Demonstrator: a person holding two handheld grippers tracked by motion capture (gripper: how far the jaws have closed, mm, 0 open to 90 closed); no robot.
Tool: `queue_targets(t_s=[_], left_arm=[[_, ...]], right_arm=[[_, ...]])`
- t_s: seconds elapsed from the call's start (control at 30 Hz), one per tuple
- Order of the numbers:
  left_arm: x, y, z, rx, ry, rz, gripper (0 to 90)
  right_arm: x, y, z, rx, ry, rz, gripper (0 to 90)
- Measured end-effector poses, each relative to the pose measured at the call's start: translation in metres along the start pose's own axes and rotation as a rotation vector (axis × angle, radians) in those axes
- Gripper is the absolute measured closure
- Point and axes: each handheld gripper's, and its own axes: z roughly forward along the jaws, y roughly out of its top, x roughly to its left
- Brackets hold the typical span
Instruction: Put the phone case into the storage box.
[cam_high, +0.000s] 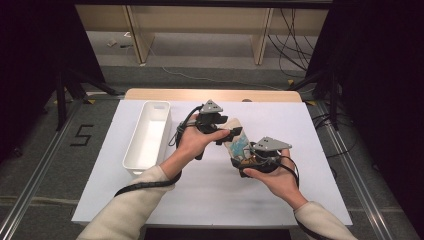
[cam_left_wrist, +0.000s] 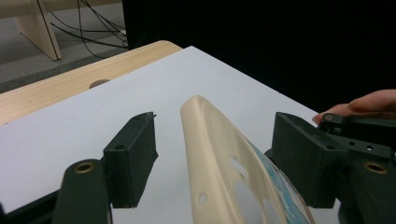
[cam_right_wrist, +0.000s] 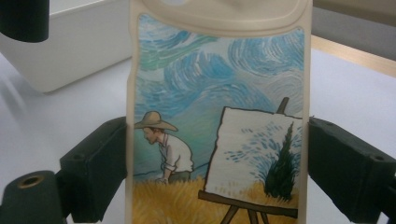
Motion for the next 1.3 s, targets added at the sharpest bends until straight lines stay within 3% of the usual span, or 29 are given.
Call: queue_targets(t_s=[0.43, 0.73, 1.3], left_arm=[[-0.0005, 0.0011, 0.0061, 0.009, 0.004, -0.018, 37.1], [-0.0003, 0.0006, 0.0081, 0.013, 0.009, -0.04, 48.5], [0.0005, 0.0012, 0.0068, -0.005, -0.039, -0.12, 65.9]], right_arm=[[0.0011, 0.0002, 0.0, -0.004, -0.002, -0.001, 12.0], [0.0012, 0.0006, 0.0001, -0.008, -0.006, -0.009, 12.1], [0.0018, -0.0005, 0.0017, 0.0, -0.013, -0.021, 11.7]])
